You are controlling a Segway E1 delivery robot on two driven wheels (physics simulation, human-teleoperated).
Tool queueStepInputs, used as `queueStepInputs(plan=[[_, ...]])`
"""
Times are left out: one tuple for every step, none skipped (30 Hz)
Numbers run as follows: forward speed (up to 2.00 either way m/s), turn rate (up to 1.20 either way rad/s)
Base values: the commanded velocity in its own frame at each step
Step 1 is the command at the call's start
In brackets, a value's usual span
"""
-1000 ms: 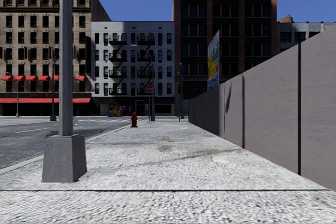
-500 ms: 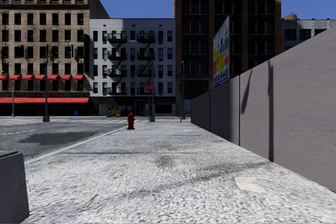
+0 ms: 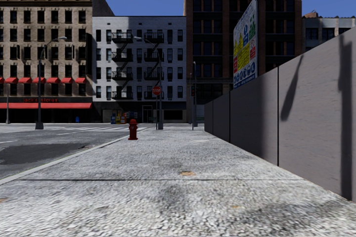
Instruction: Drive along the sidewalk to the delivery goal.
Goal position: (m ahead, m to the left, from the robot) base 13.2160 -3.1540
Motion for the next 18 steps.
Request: queueStepInputs(plan=[[2.00, 0.00], [2.00, 0.00], [2.00, 0.00], [2.00, 0.00], [2.00, 0.00], [2.00, 0.00], [2.00, 0.00], [2.00, 0.00], [2.00, 0.00], [2.00, 0.00], [2.00, 0.00], [2.00, 0.00], [2.00, 0.00], [2.00, 0.00], [2.00, 0.00], [2.00, 0.00], [2.00, 0.00], [2.00, 0.00]])
